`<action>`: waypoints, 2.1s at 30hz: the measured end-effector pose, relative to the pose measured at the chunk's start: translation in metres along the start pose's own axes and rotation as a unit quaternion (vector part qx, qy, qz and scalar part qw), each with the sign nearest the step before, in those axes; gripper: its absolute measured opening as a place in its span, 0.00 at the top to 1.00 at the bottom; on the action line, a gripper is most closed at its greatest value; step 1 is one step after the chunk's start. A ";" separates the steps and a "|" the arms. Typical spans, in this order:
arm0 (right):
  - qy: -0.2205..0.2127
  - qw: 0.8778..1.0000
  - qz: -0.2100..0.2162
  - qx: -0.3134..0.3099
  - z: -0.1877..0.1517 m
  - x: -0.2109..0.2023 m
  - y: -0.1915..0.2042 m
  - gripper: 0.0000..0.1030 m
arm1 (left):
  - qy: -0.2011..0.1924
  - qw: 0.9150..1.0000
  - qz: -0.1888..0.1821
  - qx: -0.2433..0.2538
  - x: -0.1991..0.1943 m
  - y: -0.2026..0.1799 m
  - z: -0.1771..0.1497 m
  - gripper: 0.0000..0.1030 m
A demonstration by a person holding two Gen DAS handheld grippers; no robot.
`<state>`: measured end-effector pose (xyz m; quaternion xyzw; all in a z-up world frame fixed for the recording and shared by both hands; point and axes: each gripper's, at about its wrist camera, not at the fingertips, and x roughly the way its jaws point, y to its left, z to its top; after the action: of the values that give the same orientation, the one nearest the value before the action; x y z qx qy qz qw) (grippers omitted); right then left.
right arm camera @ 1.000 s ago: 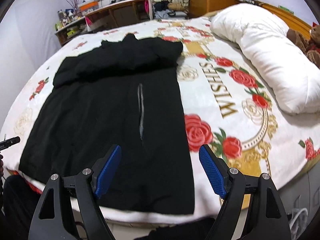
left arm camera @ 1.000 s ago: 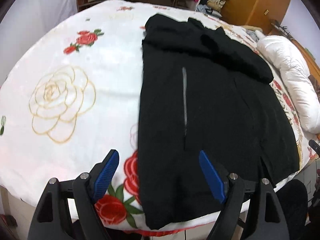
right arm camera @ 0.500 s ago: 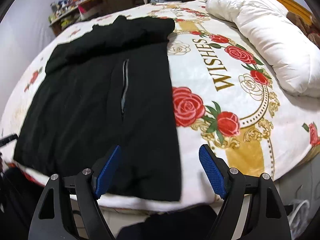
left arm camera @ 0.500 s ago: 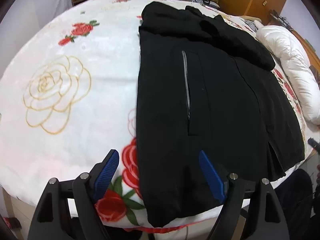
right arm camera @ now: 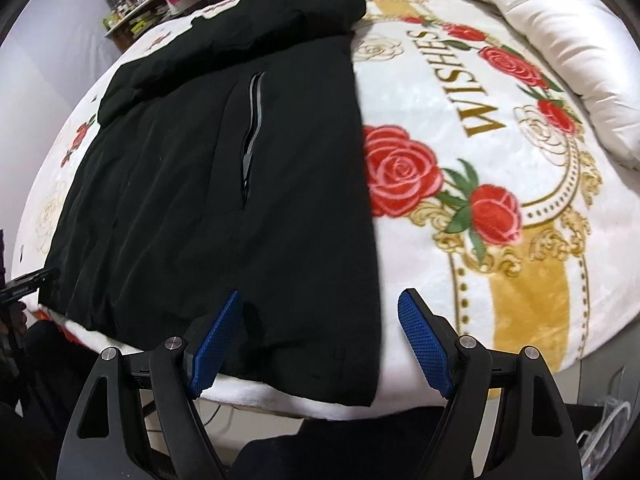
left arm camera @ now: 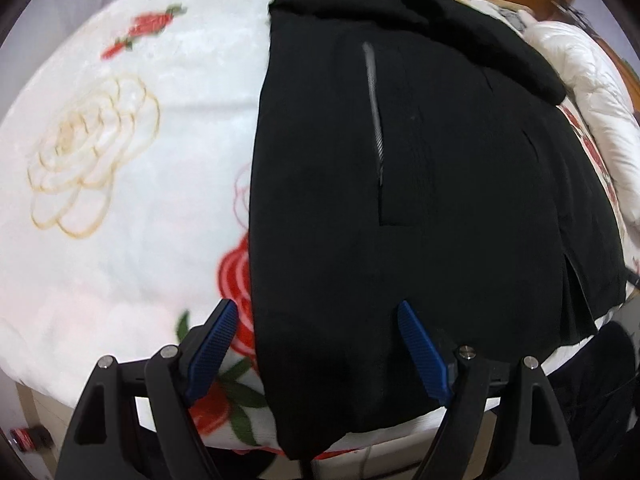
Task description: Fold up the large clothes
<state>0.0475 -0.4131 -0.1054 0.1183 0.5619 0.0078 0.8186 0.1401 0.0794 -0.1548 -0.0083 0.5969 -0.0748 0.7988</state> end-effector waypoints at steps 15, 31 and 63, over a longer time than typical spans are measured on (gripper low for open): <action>0.052 0.998 0.015 -0.020 0.004 0.028 0.007 0.25 | 0.011 1.000 -0.012 0.011 0.008 -0.006 -0.006 0.31; 0.023 0.999 0.023 -0.042 0.009 0.011 0.018 0.79 | 0.008 1.000 -0.006 0.029 -0.004 -0.015 -0.001 0.81; -0.146 0.984 0.093 -0.040 0.163 -0.085 0.037 0.83 | -0.162 0.979 -0.115 -0.034 -0.120 0.001 0.160 0.83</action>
<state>0.1705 -0.4200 0.0354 0.1369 0.4221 0.0887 0.8918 0.2601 0.0838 0.0049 -0.1159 0.4569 -0.1437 0.8702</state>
